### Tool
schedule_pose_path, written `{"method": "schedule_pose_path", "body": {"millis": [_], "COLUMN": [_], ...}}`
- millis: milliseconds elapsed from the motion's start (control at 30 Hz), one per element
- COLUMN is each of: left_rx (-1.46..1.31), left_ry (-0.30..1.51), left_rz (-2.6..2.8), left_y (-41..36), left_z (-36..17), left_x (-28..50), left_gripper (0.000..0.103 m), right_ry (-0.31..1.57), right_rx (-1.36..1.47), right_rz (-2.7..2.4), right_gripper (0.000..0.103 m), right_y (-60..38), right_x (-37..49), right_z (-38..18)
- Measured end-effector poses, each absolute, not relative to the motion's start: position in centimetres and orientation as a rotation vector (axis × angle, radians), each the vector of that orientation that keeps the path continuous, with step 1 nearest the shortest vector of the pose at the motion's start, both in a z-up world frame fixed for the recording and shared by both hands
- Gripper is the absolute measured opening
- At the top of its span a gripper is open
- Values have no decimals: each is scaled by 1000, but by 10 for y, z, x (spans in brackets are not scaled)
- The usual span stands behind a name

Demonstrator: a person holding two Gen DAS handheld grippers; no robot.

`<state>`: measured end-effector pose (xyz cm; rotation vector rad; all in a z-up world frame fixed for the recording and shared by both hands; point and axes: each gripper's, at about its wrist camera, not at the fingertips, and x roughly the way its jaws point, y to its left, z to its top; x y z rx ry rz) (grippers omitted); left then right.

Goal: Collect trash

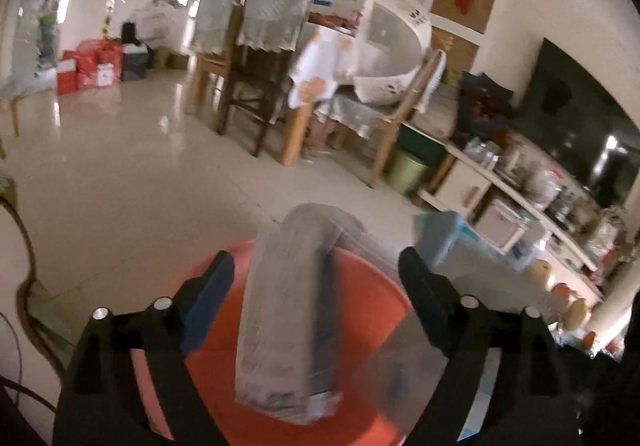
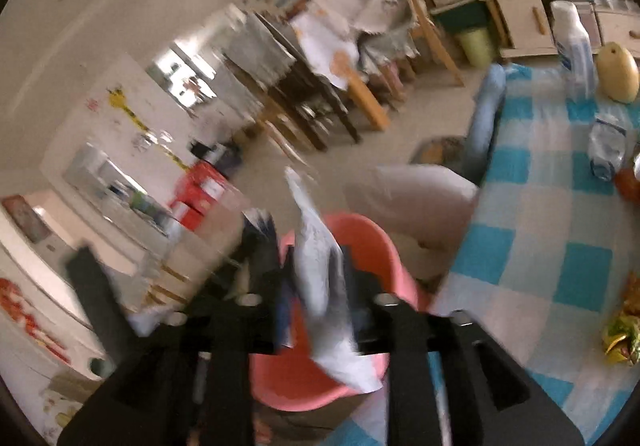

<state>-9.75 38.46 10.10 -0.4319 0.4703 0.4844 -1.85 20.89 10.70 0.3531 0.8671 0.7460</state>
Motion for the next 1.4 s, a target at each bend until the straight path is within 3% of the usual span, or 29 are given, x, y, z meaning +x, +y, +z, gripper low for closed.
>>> {"method": "schedule_pose_path", "body": {"millis": [133, 467, 733, 1400], "left_rx": [-351, -130, 32, 122], "left_ry": [446, 398, 400, 490], "left_rz": [518, 326, 248, 45], "left_y": [378, 312, 260, 173], "left_z": [104, 118, 120, 96], "left_x": [-96, -78, -75, -53], "left_gripper": [93, 94, 94, 94], "right_ry": [850, 825, 775, 703], "right_rx": [336, 351, 331, 263], "right_rz": [652, 457, 422, 319], "right_gripper": [74, 89, 90, 93], "right_y": [181, 79, 39, -39], "right_x": [-31, -51, -67, -68], "right_z": [96, 83, 85, 95]}}
